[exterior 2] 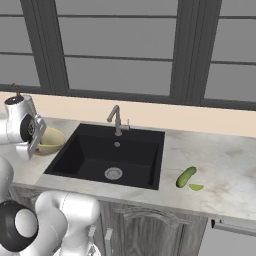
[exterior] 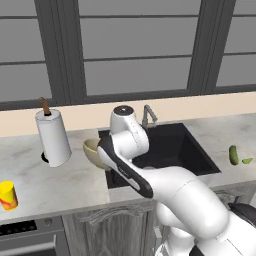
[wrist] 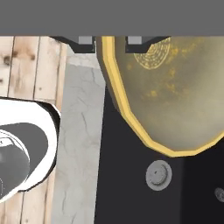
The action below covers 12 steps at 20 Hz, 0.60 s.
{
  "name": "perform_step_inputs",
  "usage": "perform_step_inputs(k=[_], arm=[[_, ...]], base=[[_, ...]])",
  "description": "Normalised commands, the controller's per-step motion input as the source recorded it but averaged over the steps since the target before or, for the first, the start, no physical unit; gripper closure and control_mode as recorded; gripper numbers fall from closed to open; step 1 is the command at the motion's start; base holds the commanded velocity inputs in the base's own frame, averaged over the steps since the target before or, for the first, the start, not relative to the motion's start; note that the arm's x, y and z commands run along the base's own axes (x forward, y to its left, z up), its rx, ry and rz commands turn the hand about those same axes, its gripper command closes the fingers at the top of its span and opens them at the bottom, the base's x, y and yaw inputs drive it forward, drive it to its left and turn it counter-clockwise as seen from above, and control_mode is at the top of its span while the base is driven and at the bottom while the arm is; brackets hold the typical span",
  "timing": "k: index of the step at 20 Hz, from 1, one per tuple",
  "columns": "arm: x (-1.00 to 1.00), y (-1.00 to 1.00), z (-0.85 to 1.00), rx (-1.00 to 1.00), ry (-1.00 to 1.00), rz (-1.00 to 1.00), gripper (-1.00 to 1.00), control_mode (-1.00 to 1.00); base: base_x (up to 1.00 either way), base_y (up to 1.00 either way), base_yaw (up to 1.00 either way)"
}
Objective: Remove the lemon wedge and cucumber from the sink. Then move the bowl and cup from the counter to the sink for washing.
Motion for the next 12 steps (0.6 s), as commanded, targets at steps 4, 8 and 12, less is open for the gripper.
perform_step_inputs(k=[4, 8, 12], arm=[[-0.07, -0.34, 0.04, -0.13, 0.01, -0.06, 1.00, -1.00], [-0.01, -0.32, 0.01, -0.14, 0.01, -0.04, 1.00, -1.00], [0.01, -0.27, 0.00, -0.14, 0.02, -0.02, 1.00, -1.00]], base=[[0.00, 0.00, 0.00], [0.00, 0.00, 0.00], [0.00, 0.00, 0.00]])
